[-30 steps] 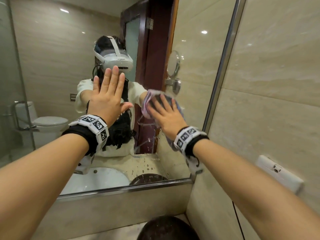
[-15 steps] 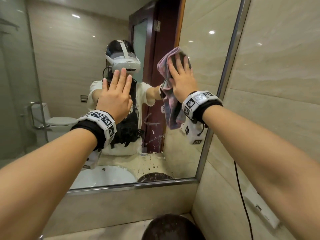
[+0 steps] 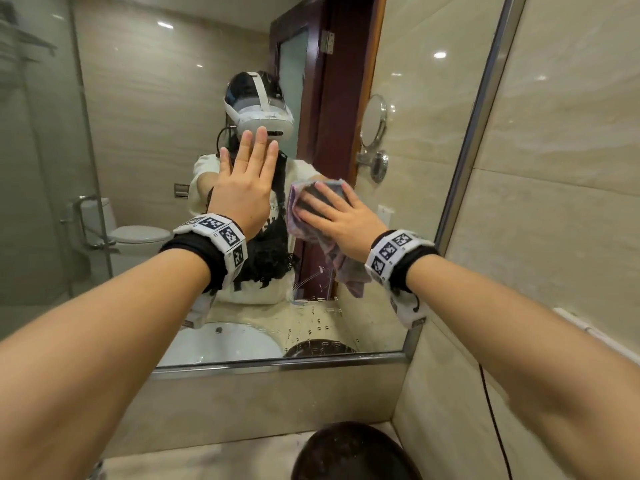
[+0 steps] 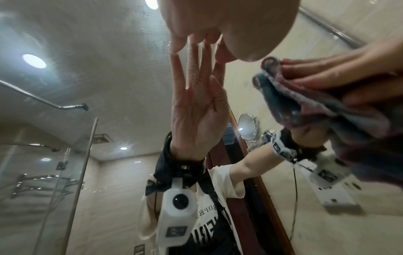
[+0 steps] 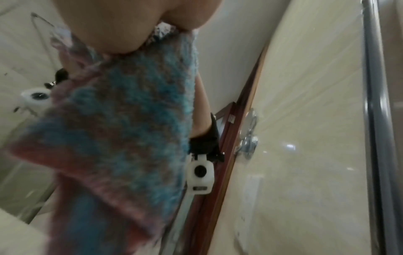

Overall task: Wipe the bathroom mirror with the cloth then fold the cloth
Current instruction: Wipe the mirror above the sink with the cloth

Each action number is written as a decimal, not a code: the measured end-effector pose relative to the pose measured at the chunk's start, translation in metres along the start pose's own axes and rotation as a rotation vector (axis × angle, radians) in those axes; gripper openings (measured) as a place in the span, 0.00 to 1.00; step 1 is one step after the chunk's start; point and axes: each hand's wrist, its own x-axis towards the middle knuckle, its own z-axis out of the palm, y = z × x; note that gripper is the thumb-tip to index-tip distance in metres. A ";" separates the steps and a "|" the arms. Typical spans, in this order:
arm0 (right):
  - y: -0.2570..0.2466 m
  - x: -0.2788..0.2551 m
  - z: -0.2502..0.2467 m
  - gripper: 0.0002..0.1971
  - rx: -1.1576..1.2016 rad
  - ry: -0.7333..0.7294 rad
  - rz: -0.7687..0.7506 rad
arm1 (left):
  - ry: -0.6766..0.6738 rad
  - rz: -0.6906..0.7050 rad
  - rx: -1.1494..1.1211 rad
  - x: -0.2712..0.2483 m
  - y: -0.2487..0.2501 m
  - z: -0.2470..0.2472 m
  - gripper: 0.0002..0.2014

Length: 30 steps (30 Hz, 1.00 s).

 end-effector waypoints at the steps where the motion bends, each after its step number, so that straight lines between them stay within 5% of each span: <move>1: 0.008 0.004 -0.007 0.40 0.027 0.028 0.036 | 0.000 -0.003 -0.009 0.000 0.000 0.000 0.32; 8: 0.007 0.022 -0.020 0.35 0.205 0.139 0.292 | 0.016 0.028 -0.123 -0.007 -0.009 -0.007 0.30; 13: -0.017 0.007 0.017 0.44 0.103 0.156 0.212 | 0.068 0.131 0.032 -0.041 -0.013 0.008 0.31; 17: -0.042 -0.015 0.053 0.44 0.035 0.146 0.124 | -0.013 0.068 0.049 -0.060 -0.006 0.029 0.36; 23: -0.027 -0.024 0.054 0.31 0.123 0.180 0.107 | -0.046 0.019 0.023 -0.064 -0.001 0.033 0.39; 25: -0.010 -0.021 0.044 0.33 0.296 0.221 0.346 | -0.066 0.008 0.036 -0.064 -0.001 0.032 0.39; 30: 0.012 -0.007 0.040 0.34 0.660 0.408 1.212 | -0.049 0.004 0.027 -0.066 0.004 0.029 0.39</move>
